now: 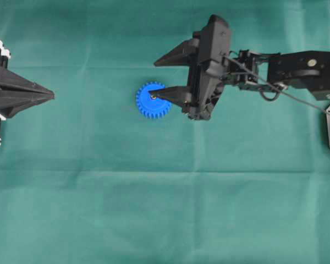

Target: Insert the shaft placed at a random location into the center hole of the medium gear at another random location.

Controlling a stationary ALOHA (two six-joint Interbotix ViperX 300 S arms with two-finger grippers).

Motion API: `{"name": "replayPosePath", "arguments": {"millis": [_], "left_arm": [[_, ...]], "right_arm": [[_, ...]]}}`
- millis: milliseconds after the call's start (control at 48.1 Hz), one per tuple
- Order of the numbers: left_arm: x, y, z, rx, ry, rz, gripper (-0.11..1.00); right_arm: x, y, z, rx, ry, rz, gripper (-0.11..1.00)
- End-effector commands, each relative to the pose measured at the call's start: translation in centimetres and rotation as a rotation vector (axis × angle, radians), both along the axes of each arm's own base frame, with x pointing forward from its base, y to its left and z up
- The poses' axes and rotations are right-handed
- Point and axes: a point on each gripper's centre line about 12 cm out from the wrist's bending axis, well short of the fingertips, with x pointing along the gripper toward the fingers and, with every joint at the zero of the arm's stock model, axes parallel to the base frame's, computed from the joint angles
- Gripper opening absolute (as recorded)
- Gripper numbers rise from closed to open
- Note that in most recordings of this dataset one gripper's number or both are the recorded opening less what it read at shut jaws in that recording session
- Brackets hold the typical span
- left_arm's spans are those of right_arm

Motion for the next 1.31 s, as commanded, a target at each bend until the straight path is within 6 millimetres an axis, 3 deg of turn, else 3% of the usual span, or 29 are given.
{"name": "replayPosePath", "arguments": {"millis": [0,249,852,1081,1288], "left_arm": [[0.2,0.0,0.9,0.003,-0.023,0.001,0.0],[0.2,0.0,0.9,0.003,-0.023,0.001,0.0],[0.1,0.0,0.8,0.005,-0.015,0.001,0.0],[0.1,0.0,0.8,0.003,-0.015,0.001,0.0],[0.2,0.0,0.7,0.005,-0.014,0.001,0.0]], "right_arm": [[-0.3,0.0,1.7,-0.002,-0.043,-0.002,0.8],[-2.5,0.3,2.4,-0.002,-0.058,-0.001,0.8],[-12.3,1.5,4.9,0.005,-0.129,-0.001,0.8],[-14.1,1.7,4.7,0.008,-0.114,0.0,0.8],[-14.4,1.7,4.3,0.008,-0.109,0.0,0.8]]}}
